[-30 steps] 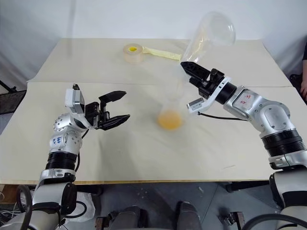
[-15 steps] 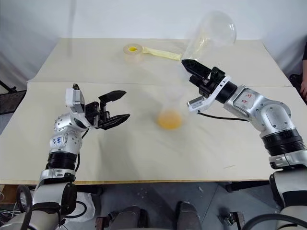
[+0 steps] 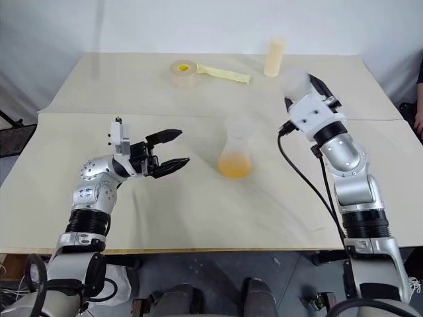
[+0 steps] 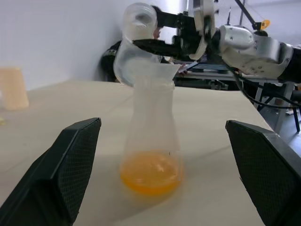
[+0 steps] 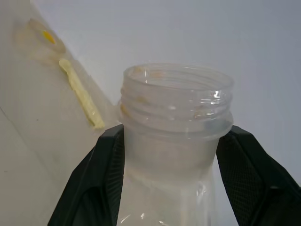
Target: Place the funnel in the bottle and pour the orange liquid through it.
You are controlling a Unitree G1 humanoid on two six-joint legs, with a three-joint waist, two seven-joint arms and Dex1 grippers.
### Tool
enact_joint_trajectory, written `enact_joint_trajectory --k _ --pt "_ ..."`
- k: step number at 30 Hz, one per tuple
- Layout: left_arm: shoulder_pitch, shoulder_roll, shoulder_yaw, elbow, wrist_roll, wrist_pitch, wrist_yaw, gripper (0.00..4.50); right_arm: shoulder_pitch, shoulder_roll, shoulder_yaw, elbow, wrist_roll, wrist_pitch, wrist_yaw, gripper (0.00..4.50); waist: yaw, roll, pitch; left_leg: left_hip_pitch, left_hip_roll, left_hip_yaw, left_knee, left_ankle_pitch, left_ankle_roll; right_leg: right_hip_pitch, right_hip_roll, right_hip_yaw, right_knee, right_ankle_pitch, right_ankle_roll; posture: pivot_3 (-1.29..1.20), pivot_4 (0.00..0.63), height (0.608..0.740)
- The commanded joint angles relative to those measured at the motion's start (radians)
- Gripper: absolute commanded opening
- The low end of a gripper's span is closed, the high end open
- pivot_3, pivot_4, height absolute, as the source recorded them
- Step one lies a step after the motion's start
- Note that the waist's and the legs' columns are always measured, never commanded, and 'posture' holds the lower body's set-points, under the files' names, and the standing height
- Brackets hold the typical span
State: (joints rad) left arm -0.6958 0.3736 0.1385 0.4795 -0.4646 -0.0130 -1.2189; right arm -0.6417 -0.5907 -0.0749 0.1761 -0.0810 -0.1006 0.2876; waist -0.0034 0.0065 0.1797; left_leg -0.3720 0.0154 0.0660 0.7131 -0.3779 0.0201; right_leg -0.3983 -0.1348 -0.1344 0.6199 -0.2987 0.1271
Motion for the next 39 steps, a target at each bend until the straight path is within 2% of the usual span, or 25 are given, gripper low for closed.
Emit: enact_joint_trajectory --k 1,5,11,12,16,22,30,35,39 --pt "-0.003 0.009 -0.009 -0.043 0.022 0.046 0.071 4.50 0.032 0.049 -0.141 -0.060 0.195 0.181 0.006 2.45 0.001 0.000 0.000 0.000 0.000 0.000 0.000 0.000 0.000 0.000 0.000 0.000 0.000 0.000 0.000 0.00 0.150 0.740" --pt "0.000 0.031 -0.043 -0.029 0.101 0.060 0.149 4.50 0.063 0.094 -0.245 -0.044 0.308 0.272 -0.018 2.45 0.002 0.000 0.000 0.000 -0.001 0.000 0.000 0.000 0.000 0.000 0.000 0.000 0.000 0.000 0.000 0.00 0.150 0.740" --pt "-0.002 0.029 -0.040 -0.055 0.108 0.129 0.222 4.50 0.065 0.120 -0.302 -0.030 0.372 0.307 -0.040 2.45 -0.002 0.000 0.000 0.001 0.000 0.000 -0.001 0.000 0.000 0.000 0.000 0.001 0.000 0.000 0.000 0.00 0.150 0.740" --pt "-0.003 0.028 -0.037 -0.059 0.102 0.137 0.227 4.50 0.066 0.121 -0.304 -0.030 0.376 0.308 -0.043 3.16 -0.002 0.000 0.000 0.001 0.000 0.000 -0.001 0.000 0.000 0.000 0.000 0.001 0.000 0.000 0.000 0.00 0.150 0.740" --pt "-0.014 0.047 -0.040 -0.093 0.107 0.247 0.284 4.50 0.075 0.127 -0.306 -0.049 0.392 0.313 -0.040 4.43 0.001 0.000 0.000 0.001 -0.001 0.000 -0.001 0.000 0.000 0.000 0.000 0.001 0.000 0.000 0.000 0.00 0.150 0.740" --pt "-0.007 0.057 -0.039 -0.113 0.095 0.257 0.260 4.50 0.074 0.112 -0.306 -0.085 0.400 0.301 -0.032 4.47 0.001 0.000 0.000 0.001 -0.001 0.000 -0.001 0.000 0.000 0.000 0.000 0.001 0.000 0.000 0.000 0.00 0.150 0.740" --pt "-0.014 0.068 -0.030 -0.122 0.055 0.307 0.203 4.50 -0.016 0.060 -0.301 -0.136 0.461 0.331 0.045 4.47 -0.001 0.000 0.000 0.001 -0.001 0.000 -0.001 0.000 0.000 0.000 0.000 0.001 0.000 0.000 0.000 0.00 0.150 0.740" --pt "0.007 0.093 -0.030 -0.143 0.054 0.307 0.173 4.50 0.035 -0.018 -0.260 -0.304 0.601 0.477 0.237 4.47 0.004 0.000 0.000 0.001 -0.001 0.000 -0.001 0.000 0.000 0.000 0.000 0.001 0.000 0.000 0.000 0.00 0.150 0.740" --pt "0.043 0.120 -0.032 -0.153 0.063 0.282 0.143 4.50 0.211 -0.139 -0.253 -0.461 0.701 0.547 0.458 4.47 0.011 0.000 0.000 0.000 -0.001 0.000 -0.001 0.000 0.000 0.000 0.000 0.001 0.000 0.000 0.000 0.00 0.150 0.740"
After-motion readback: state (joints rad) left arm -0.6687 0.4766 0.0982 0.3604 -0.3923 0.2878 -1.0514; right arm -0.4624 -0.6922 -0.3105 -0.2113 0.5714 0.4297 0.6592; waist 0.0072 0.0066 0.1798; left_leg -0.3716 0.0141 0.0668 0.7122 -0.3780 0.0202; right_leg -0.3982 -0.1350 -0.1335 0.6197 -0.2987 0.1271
